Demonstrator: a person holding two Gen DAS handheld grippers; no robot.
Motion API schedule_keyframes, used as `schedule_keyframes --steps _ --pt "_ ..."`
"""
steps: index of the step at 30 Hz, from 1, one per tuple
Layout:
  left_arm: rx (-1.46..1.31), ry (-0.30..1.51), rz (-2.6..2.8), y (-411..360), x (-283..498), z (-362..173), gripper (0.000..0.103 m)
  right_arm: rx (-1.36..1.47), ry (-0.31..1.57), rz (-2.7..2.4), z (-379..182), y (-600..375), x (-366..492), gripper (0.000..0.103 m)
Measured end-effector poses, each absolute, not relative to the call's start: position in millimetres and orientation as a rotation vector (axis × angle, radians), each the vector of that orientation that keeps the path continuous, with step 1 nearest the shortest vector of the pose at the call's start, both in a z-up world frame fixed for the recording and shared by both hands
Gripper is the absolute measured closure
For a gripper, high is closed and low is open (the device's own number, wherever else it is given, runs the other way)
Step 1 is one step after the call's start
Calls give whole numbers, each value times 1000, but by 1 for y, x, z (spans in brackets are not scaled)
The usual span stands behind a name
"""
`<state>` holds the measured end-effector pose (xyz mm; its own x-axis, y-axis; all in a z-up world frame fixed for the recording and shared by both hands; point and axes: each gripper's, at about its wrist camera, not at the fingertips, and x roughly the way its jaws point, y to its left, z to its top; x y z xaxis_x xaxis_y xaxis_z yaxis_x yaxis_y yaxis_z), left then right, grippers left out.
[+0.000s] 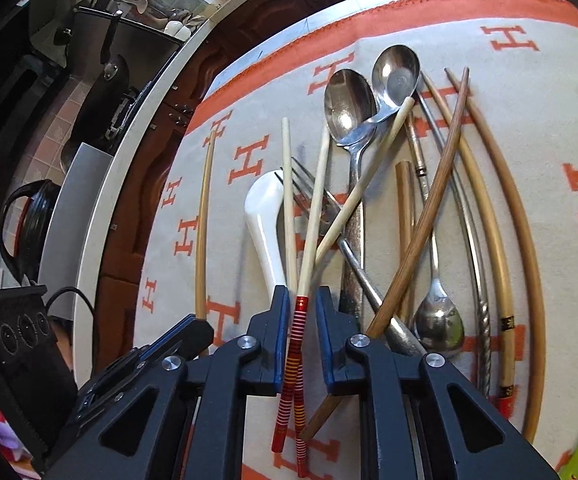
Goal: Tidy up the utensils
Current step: 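Lower the left tool onto a plain wooden chopstick and close it, then close the right tool on a red-banded wooden chopstick, then carry the chopstick in the left tool while the right tool carries its chopstick to the tray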
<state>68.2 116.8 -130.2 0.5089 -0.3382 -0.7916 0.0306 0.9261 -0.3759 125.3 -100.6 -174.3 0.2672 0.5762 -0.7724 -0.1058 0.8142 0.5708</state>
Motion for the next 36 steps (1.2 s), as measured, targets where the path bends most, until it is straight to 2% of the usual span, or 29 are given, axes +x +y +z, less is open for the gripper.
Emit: schedule_keyframes --steps 4,20,36 --pt "-340 1020 -226 117 68 -132 99 465 1217 486 -176 -100 127 97" --pt "-307 983 -268 91 50 -102 98 451 1111 462 -132 -132 87 97" --pt "-177 944 -415 -27 19 -42 98 436 950 319 -68 -256 -13 97"
